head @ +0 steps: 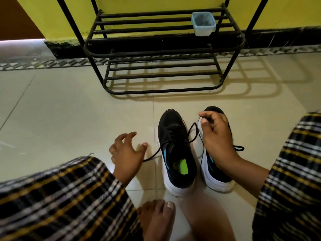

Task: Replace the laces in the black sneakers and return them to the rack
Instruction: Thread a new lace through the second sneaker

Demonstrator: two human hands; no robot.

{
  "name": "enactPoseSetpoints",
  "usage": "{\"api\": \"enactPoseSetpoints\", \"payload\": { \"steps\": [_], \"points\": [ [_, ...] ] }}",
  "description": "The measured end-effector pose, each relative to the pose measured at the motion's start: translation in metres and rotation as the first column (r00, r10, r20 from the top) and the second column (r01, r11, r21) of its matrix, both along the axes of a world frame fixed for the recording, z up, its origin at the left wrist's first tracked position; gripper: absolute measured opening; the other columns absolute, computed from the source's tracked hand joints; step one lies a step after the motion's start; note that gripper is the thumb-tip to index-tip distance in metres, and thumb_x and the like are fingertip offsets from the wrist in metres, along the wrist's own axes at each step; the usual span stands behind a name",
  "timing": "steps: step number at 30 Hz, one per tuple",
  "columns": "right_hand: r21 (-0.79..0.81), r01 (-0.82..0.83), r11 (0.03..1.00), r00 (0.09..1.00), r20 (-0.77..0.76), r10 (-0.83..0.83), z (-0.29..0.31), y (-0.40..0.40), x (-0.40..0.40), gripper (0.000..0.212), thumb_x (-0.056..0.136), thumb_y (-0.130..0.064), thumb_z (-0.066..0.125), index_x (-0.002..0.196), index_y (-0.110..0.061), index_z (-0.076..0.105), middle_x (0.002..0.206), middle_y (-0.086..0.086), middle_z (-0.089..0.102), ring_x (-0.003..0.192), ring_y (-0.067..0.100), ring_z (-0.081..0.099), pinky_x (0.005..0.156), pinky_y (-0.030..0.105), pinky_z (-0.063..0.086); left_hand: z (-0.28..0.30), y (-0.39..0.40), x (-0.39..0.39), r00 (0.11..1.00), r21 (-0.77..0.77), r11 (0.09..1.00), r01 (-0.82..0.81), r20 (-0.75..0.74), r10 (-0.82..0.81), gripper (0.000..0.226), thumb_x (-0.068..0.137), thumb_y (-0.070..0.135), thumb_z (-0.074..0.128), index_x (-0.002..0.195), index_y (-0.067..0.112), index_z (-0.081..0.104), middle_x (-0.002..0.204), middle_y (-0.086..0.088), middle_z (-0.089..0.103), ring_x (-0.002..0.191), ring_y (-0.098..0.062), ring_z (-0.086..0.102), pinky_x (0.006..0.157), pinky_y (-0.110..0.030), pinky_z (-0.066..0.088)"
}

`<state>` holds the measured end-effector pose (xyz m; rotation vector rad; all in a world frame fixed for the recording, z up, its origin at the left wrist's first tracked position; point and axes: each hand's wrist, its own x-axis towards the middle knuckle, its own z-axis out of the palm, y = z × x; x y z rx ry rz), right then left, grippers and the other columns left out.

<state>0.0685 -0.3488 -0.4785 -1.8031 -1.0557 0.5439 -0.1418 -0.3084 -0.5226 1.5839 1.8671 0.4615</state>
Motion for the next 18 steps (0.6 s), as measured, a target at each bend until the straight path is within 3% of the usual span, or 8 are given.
{"api": "enactPoseSetpoints", "payload": {
  "steps": [2, 5, 7, 10, 18],
  "points": [
    [0.008, -0.062, 0.998, 0.995, 0.076, 0.062, 0.001, 0.000, 0.000, 0.022, 0.097, -0.004, 0.041, 0.097, -0.011, 0.061, 0.110, 0.006, 0.053, 0.085, 0.005, 0.053, 0.075, -0.001, 0.034, 0.000, -0.006, 0.015, 0.973, 0.124, 0.965, 0.231, -0.058, -0.225, 0.062, 0.083, 0.059, 0.046, 0.136, 0.028, 0.046, 0.147, 0.000, 0.033, 0.136, -0.026, 0.022, 0.107, -0.037, 0.023],
    [-0.222, -0.203, 0.954, 0.964, 0.128, 0.235, -0.008, -0.002, 0.001, 0.026, 0.096, 0.000, 0.038, 0.098, -0.010, 0.062, 0.111, 0.008, 0.055, 0.092, 0.015, 0.055, 0.076, 0.015, 0.041, 0.002, -0.017, 0.035, 0.904, 0.144, 0.896, 0.421, 0.010, -0.427, 0.055, 0.090, 0.047, 0.051, 0.140, 0.025, 0.042, 0.142, 0.001, 0.044, 0.133, -0.021, 0.030, 0.107, -0.033, 0.027],
    [-0.368, -0.297, 0.881, 0.918, 0.143, 0.370, -0.014, -0.005, -0.001, 0.021, 0.096, -0.010, 0.045, 0.110, -0.011, 0.060, 0.117, 0.009, 0.052, 0.098, 0.021, 0.057, 0.086, 0.027, 0.043, 0.002, -0.022, 0.038, 0.879, 0.181, 0.867, 0.463, 0.030, -0.476, 0.048, 0.092, 0.034, 0.056, 0.137, 0.023, 0.046, 0.134, 0.001, 0.052, 0.127, -0.019, 0.041, 0.104, -0.033, 0.035],
    [-0.546, -0.375, 0.749, 0.812, 0.196, 0.549, -0.017, -0.011, -0.004, 0.033, 0.093, -0.024, 0.056, 0.124, -0.016, 0.054, 0.123, 0.005, 0.052, 0.106, 0.022, 0.055, 0.091, 0.031, 0.045, 0.004, -0.019, 0.038, 0.850, 0.199, 0.832, 0.518, -0.019, -0.526, 0.045, 0.090, 0.032, 0.060, 0.133, 0.022, 0.051, 0.127, 0.001, 0.057, 0.118, -0.018, 0.050, 0.098, -0.031, 0.041],
    [-0.517, -0.345, 0.783, 0.833, 0.216, 0.509, -0.012, -0.007, -0.004, 0.016, 0.086, -0.019, 0.065, 0.099, -0.010, 0.065, 0.094, 0.006, 0.066, 0.088, 0.021, 0.062, 0.076, 0.035, 0.052, 0.007, -0.014, 0.037, 0.834, 0.215, 0.807, 0.549, -0.085, -0.545, 0.040, 0.089, 0.029, 0.059, 0.128, 0.024, 0.054, 0.115, 0.003, 0.058, 0.108, -0.015, 0.053, 0.088, -0.026, 0.044]
  ]
}}
